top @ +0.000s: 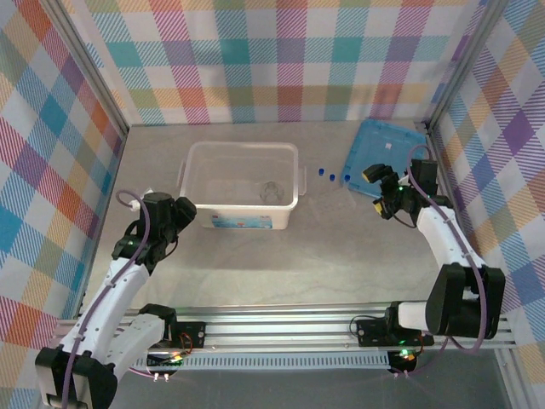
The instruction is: Organize the chemistry lab equipment
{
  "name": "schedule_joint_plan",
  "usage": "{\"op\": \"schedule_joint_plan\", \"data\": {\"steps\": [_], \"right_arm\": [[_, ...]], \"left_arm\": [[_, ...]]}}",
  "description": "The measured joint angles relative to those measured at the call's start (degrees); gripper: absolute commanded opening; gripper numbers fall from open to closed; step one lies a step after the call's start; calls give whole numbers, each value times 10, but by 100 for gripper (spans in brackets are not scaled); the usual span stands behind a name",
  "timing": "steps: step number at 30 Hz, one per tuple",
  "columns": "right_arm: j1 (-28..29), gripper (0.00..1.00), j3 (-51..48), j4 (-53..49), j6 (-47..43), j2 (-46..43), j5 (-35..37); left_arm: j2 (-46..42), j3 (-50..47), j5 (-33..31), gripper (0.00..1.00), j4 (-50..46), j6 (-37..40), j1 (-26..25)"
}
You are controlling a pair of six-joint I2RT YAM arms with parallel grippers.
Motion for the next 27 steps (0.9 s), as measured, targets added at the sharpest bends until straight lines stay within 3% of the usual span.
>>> {"op": "schedule_joint_plan", "data": {"steps": [11, 22, 27], "right_arm": [[-7, 94, -1, 85, 47, 113, 20], [-8, 93, 1, 196, 122, 236, 21], [-8, 93, 2, 224, 151, 247, 24]], "left_arm": [[3, 7, -5, 69, -6, 12, 0], [3, 57, -20, 70, -1, 77, -6], [5, 74, -25, 70, 2, 99, -8]]}}
